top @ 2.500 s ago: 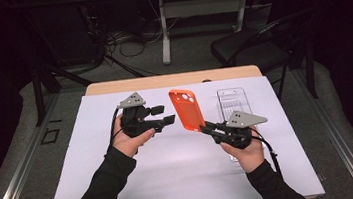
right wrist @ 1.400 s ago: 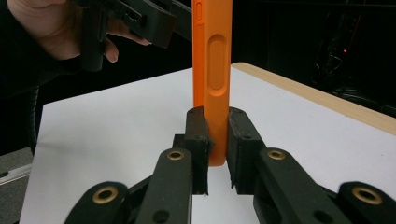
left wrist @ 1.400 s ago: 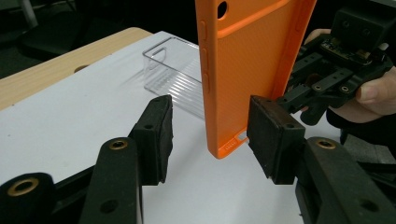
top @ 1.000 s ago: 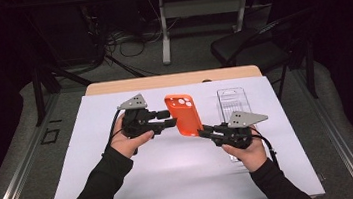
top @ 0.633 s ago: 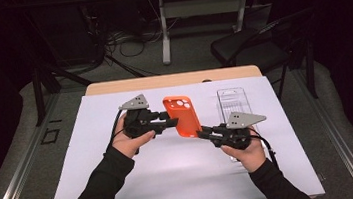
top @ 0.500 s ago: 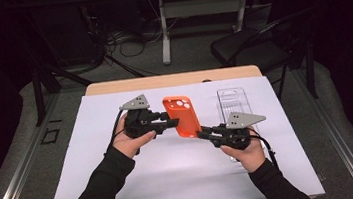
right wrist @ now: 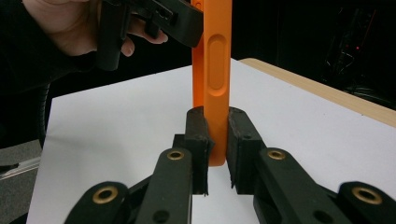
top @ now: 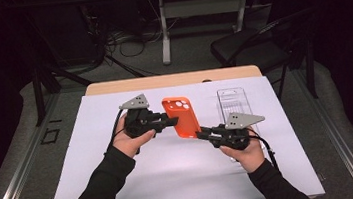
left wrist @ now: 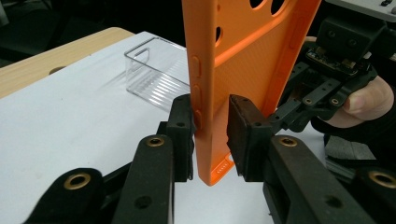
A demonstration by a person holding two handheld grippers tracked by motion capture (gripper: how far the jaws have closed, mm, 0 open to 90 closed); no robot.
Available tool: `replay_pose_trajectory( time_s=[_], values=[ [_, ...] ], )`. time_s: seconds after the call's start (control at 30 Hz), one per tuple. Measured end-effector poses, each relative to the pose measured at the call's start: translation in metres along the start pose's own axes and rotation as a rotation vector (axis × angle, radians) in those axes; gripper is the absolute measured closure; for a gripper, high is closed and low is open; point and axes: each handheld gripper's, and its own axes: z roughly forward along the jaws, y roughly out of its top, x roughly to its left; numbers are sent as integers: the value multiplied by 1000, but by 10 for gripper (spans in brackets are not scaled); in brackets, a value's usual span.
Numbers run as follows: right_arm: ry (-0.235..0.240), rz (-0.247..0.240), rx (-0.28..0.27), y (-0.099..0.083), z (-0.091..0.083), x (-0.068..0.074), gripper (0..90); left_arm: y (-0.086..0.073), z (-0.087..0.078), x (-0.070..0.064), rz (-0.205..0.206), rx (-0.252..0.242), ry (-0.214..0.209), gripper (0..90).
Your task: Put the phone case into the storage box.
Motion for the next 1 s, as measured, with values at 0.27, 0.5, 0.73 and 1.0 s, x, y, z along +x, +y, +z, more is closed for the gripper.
replay_pose_trajectory(
  time_s=[0.27,0.5,0.73,1.0],
  values=[
    [-4,1,0,0,0,-1,805,0,-1,3,3,2,-14,745],
    [-5,2,-2,0,0,-1,805,-1,-1,6,21,0,-27,757],
    [-13,-12,8,0,0,-2,805,-2,0,9,62,15,-29,771],
    [-17,-26,19,-1,0,-2,805,-3,-1,14,99,28,-60,799]
  ],
)
